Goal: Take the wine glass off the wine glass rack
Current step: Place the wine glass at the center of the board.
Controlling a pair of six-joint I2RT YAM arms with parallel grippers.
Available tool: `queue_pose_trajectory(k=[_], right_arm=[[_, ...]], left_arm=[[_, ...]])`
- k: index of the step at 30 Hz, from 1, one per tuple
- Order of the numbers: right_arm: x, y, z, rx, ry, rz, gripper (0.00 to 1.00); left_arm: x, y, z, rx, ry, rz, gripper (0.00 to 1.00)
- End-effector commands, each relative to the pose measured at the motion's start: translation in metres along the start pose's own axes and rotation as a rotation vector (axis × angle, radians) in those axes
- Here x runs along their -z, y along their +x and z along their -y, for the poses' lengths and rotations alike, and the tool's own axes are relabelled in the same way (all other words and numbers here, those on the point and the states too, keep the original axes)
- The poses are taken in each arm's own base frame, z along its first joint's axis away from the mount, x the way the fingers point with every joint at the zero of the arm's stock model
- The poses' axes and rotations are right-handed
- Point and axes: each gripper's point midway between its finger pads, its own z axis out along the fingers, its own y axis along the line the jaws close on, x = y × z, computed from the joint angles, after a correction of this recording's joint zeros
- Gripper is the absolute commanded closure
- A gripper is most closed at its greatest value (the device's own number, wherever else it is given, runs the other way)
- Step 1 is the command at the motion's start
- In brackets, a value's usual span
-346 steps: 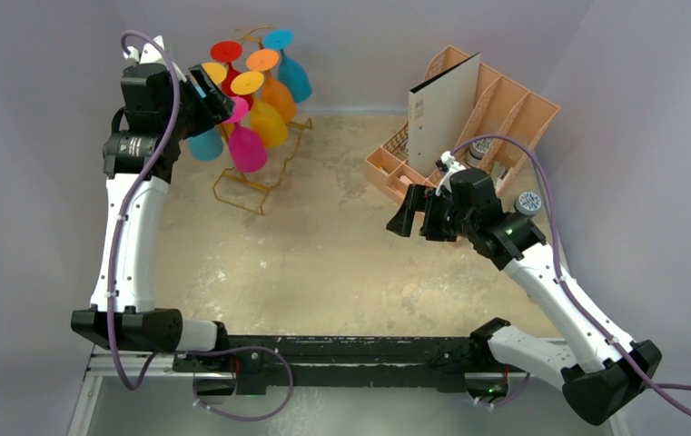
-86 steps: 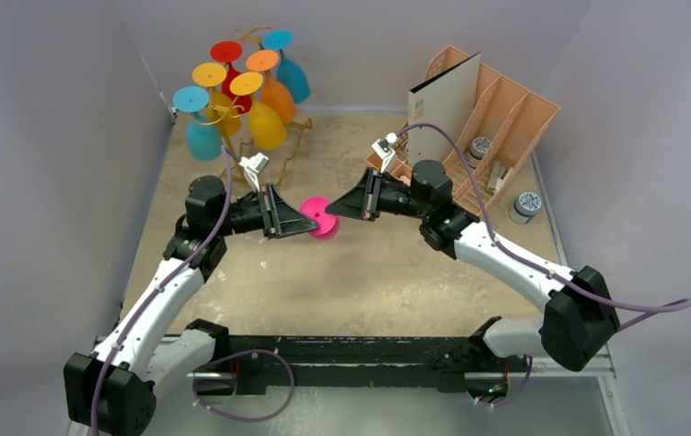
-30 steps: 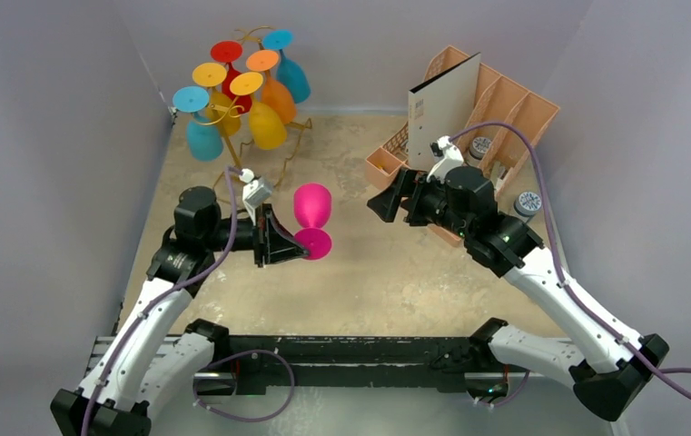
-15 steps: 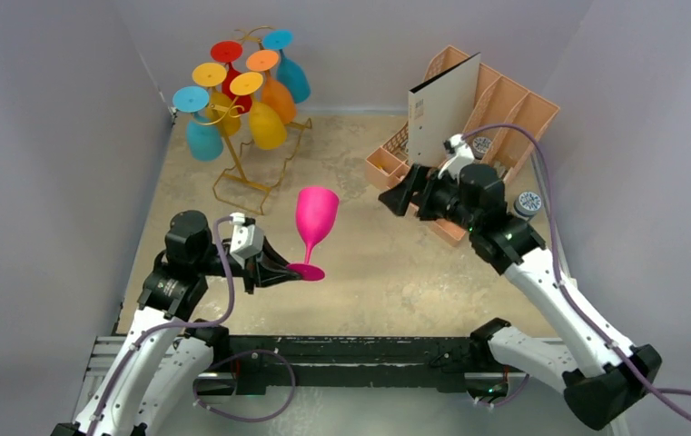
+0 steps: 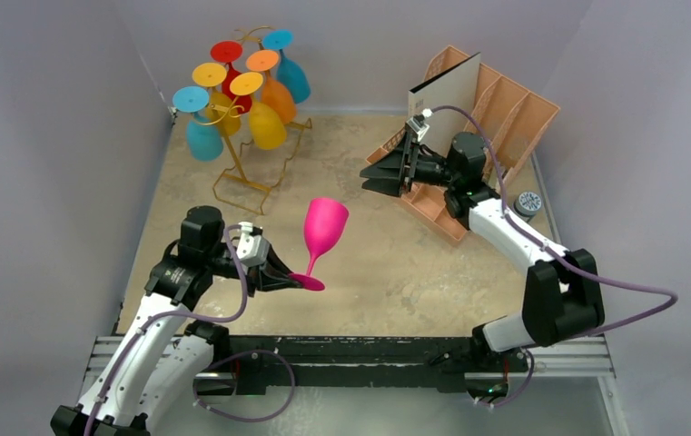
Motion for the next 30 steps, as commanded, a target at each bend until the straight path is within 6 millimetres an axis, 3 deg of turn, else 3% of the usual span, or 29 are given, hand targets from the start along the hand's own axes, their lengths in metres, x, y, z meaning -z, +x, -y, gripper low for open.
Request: queue_pose_trajectory(k=[1, 11, 17, 19, 30], right_arm=[[-0.004, 0.022, -0.055, 0.103, -0.174, -0.172, 0.25], [-0.019, 0.058, -0.057, 0.106, -0.171, -0.331, 0.32], [-0.007, 0.073, -0.023, 0.210, 0.087, -0.371, 0.29], [-0.001, 0.078, -0.021, 0.258, 0.127, -0.416, 0.29], [-0.008, 0.066, -0.038, 0.318, 0.077, -0.400, 0.27]], left_arm=[[-0.001, -0.023, 0.009, -0.140, 0.083, 0.063, 1.00], [-0.001, -0.011, -0.007, -0.195, 0.023, 0.009, 1.00], [0.002, -0.006, -0.018, -0.270, -0.025, -0.043, 1.00], [0.002, -0.007, -0.019, -0.290, -0.030, -0.059, 1.00], [0.000, -0.005, -0.019, -0.382, -0.024, -0.136, 1.00]])
